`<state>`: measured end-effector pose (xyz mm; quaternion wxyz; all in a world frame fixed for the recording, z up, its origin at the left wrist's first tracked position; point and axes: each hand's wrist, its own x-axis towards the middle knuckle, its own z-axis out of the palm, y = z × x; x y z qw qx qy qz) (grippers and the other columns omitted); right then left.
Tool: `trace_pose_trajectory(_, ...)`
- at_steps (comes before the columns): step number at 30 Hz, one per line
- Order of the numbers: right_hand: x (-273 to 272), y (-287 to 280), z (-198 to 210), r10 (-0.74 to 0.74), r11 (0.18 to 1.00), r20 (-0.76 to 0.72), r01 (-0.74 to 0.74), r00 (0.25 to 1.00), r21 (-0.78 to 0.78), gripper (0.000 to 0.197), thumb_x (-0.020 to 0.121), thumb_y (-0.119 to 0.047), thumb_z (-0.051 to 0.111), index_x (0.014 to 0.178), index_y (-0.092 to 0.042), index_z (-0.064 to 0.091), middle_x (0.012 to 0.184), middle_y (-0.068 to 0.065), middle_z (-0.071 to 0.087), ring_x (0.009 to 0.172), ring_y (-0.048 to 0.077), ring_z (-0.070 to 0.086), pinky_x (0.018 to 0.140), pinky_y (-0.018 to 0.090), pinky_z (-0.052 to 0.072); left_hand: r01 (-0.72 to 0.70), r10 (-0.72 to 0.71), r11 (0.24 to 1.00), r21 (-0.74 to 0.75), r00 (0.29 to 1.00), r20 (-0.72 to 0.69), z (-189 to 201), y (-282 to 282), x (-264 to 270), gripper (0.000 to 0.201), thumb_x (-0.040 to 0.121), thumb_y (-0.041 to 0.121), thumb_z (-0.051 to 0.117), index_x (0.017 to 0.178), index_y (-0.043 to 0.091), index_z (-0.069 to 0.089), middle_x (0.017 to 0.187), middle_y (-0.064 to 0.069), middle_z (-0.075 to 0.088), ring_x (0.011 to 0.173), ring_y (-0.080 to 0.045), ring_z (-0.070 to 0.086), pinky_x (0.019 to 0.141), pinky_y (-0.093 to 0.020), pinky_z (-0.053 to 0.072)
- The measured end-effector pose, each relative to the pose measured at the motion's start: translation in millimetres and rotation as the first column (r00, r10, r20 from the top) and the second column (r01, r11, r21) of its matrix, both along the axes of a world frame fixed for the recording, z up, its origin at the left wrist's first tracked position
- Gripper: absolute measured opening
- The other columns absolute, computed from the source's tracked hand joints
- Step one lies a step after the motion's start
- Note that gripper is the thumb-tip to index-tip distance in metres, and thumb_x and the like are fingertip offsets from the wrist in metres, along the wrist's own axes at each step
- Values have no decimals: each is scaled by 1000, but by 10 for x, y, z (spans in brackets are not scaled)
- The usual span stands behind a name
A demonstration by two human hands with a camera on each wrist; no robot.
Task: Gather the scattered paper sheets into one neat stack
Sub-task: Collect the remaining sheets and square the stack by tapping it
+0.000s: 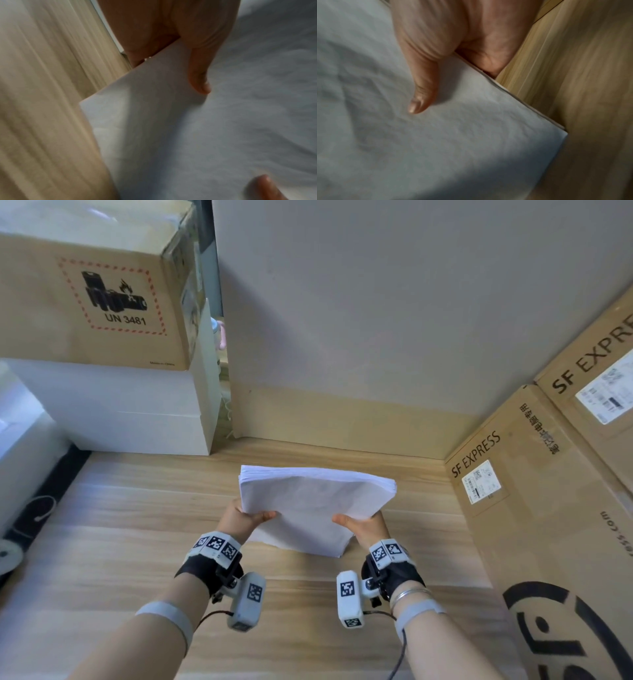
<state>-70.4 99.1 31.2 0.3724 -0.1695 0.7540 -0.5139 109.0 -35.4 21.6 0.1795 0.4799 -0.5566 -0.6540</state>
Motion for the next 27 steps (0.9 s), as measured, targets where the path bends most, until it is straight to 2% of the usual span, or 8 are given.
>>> trace_pose_trajectory(2, 21, -1, -65, 4, 1000, 13, -4, 1000, 23, 37, 70, 8, 75, 75, -24, 57, 82, -6, 62, 86, 19, 59, 82, 32, 47, 26, -26, 1000, -1, 999, 40, -90, 11, 18, 24, 76, -5, 70, 77, 15, 57, 94, -7, 60, 94, -21, 52, 84, -32, 40)
trace_pose_trajectory(6, 22, 5, -144, 22, 999, 26, -23, 999, 49, 38, 72, 7, 73, 76, -26, 55, 86, -4, 61, 91, 18, 56, 83, 27, 42, 30, -27, 999, -35, 995, 99, -202, 17, 16, 36, 78, -5, 68, 112, -4, 59, 104, -10, 56, 98, -18, 49, 83, -30, 37)
trace_pose_trajectory(8, 9, 5, -179, 19, 998, 32, -20, 999, 58, 34, 73, 6, 73, 79, -23, 56, 92, 2, 62, 94, 17, 56, 83, 27, 43, 23, -18, 999, -45, 994, 112, -214, 13, -3, 37, 79, -5, 67, 114, -7, 58, 102, -9, 55, 97, -18, 48, 82, -30, 36)
trace_pose_trajectory(12, 6, -12, -193, 7, 996, 28, -10, 1000, 90, 33, 75, 3, 72, 98, -13, 54, 100, 6, 59, 94, 17, 55, 81, 25, 41, 3, -1, 1000, -19, 991, 131, -194, 20, -34, 26, 82, -2, 65, 103, 8, 55, 99, -8, 53, 95, -18, 46, 79, -27, 32)
trace_pose_trajectory(18, 15, 26, -269, 17, 980, -6, -16, 1000, 197, 38, 78, -2, 70, 113, -7, 57, 100, 5, 58, 103, 26, 60, 70, 26, 44, -35, 33, 999, 17, 991, 128, -182, 30, -56, 33, 82, -3, 64, 114, -7, 59, 99, -10, 54, 93, -20, 46, 79, -28, 31)
trace_pose_trajectory(20, 19, 24, -278, 5, 976, -13, -2, 1000, 216, 37, 79, -5, 70, 115, -3, 58, 99, 6, 58, 92, 24, 58, 65, 26, 43, -37, 34, 999, 16, 992, 125, -160, 21, -77, 29, 82, -4, 62, 110, 2, 59, 98, -10, 53, 92, -20, 45, 77, -26, 29)
trace_pose_trajectory(23, -11, -12, -279, -35, 978, -6, 36, 999, 203, 27, 80, -6, 69, 106, -6, 60, 96, 7, 59, 86, 18, 53, 70, 28, 41, -45, 42, 999, 26, 991, 124, -113, -13, -137, 23, 83, -4, 61, 101, 9, 54, 97, -10, 52, 91, -21, 45, 76, -25, 29)
trace_pose_trajectory(27, -118, -85, -288, -47, 979, -16, 49, 999, 198, 12, 79, -2, 69, 83, -9, 61, 82, 6, 63, 86, 20, 56, 69, 27, 44, -13, -3, 998, 65, 970, 244, -140, -157, -210, 40, 81, 5, 67, 116, -10, 57, 101, -14, 58, 94, -25, 52, 79, -32, 37)
